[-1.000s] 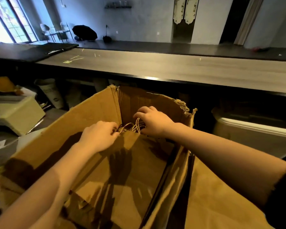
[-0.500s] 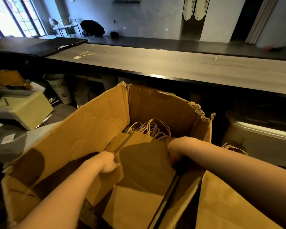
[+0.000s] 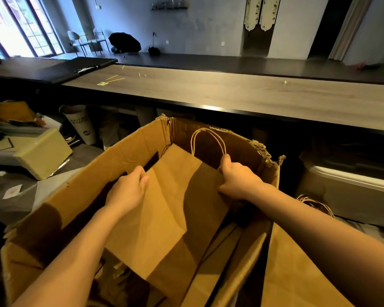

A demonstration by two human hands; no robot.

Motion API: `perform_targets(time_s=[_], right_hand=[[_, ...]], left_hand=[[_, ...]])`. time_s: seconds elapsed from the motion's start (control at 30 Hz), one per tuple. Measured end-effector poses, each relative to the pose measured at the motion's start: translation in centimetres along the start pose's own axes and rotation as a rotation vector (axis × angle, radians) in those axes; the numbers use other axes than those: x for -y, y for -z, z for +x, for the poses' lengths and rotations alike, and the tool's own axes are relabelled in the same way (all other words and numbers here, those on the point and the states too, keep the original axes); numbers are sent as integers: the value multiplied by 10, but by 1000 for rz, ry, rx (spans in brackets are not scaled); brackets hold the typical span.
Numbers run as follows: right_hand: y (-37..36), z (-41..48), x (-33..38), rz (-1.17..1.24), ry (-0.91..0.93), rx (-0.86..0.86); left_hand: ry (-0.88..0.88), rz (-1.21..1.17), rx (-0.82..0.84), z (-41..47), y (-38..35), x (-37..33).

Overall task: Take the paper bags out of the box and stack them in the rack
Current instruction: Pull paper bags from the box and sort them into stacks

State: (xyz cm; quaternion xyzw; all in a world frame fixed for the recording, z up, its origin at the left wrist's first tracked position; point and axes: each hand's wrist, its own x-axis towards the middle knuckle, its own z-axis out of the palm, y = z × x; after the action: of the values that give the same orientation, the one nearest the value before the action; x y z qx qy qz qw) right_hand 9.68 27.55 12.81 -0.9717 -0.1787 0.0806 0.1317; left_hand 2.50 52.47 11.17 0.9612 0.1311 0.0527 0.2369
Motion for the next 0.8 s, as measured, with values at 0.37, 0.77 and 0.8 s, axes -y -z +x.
perform_targets(time_s=[0.37, 0.77, 0.8], right_hand=[[57, -22, 9, 1246, -93, -193], [84, -115, -11, 1651, 36, 283], [81, -117, -16, 1672, 29, 286]], left_hand=[[48, -482, -354, -14, 79, -17], [43, -848, -465, -20, 73, -104], [29, -865, -483, -21, 71, -114]])
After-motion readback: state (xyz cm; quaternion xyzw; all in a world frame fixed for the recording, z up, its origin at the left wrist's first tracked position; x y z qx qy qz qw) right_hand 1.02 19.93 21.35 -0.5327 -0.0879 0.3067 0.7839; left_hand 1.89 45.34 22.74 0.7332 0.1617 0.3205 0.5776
